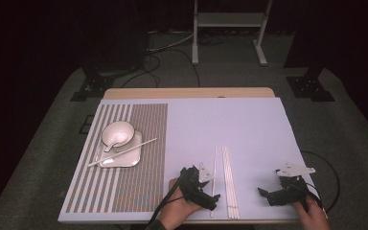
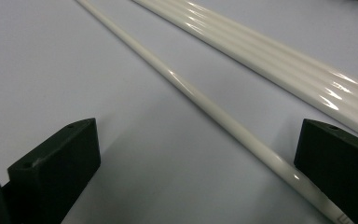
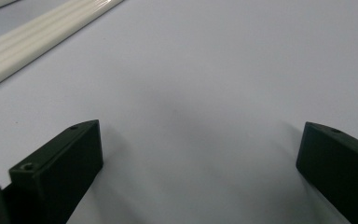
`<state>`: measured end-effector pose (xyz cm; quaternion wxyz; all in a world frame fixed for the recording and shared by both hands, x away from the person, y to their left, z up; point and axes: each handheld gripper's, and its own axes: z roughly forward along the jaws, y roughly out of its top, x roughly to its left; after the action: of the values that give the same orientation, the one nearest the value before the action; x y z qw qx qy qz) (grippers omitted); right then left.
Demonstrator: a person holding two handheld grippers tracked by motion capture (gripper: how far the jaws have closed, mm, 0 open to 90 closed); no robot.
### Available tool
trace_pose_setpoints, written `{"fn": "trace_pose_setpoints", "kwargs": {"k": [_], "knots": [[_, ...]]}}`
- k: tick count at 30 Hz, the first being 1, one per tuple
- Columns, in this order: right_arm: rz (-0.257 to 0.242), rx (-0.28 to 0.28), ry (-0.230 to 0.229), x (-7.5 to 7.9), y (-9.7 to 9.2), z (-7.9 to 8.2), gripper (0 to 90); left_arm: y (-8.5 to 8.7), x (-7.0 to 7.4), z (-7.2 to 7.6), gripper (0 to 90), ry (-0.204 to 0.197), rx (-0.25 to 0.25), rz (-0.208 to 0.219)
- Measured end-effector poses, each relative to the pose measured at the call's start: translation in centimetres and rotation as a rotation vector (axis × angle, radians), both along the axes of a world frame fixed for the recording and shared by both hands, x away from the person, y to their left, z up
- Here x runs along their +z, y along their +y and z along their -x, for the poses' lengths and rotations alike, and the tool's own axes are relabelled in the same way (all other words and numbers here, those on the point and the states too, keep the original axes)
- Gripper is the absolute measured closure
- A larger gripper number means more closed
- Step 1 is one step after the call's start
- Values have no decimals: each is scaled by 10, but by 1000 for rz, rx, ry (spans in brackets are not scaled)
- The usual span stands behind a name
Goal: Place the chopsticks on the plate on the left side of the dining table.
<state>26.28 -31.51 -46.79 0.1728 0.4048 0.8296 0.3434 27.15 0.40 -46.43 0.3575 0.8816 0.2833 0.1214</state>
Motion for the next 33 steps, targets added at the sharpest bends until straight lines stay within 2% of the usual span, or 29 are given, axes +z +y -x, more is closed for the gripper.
{"fn": "trace_pose_setpoints", "kwargs": {"k": [33], "knots": [[0,0,-1,0,0,0,0,42,1,13,0,2,23,-7]]}}
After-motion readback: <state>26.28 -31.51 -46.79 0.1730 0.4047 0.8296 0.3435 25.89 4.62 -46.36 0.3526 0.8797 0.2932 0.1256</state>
